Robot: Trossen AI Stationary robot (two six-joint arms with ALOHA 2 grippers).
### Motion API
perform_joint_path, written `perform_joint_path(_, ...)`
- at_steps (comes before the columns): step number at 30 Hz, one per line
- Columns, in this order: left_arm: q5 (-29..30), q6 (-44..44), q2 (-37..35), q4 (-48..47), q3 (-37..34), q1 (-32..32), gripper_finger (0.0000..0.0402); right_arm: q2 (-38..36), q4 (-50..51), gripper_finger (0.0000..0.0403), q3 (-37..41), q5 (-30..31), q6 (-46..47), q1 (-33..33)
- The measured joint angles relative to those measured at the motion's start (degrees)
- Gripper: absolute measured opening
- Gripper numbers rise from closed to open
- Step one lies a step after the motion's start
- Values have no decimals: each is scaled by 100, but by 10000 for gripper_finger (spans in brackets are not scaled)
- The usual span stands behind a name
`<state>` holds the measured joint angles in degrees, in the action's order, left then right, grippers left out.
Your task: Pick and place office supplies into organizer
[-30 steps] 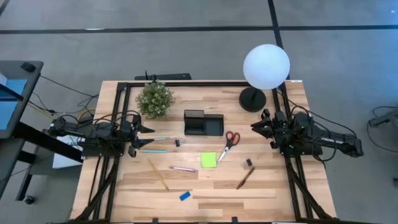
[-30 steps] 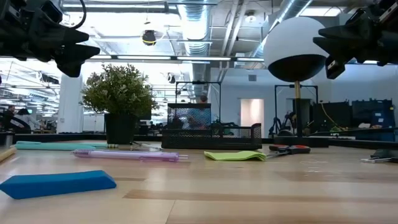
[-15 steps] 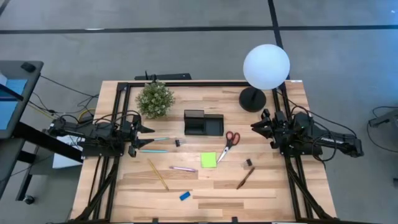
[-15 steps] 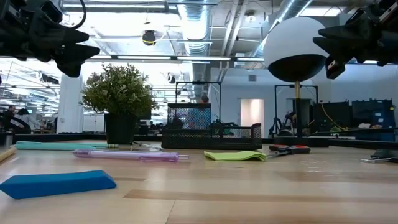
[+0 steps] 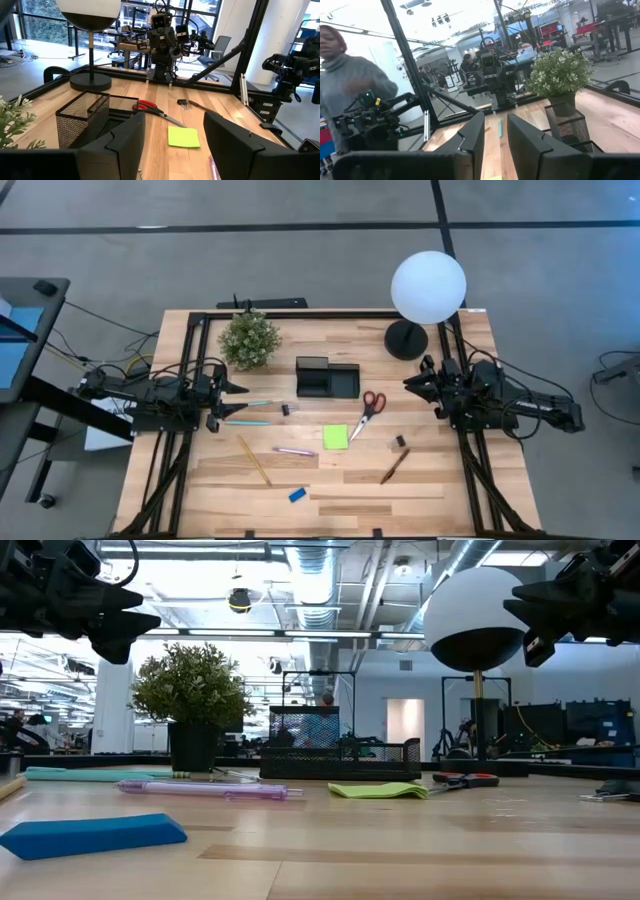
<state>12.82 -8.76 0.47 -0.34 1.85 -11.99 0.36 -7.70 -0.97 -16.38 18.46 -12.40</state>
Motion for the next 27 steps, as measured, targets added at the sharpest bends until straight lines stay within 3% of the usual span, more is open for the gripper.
perform_joint_path(13,0,-1,0,2,0,0,198,0,2,76,0,0,0,0)
perform_joint_path(19,162,161,0,464,-33,2,198,-1,1,76,1,-2,0,0)
perform_joint_path(27,154,-1514,-22,686,-22,2,198,-1,1,76,0,-1,0,0)
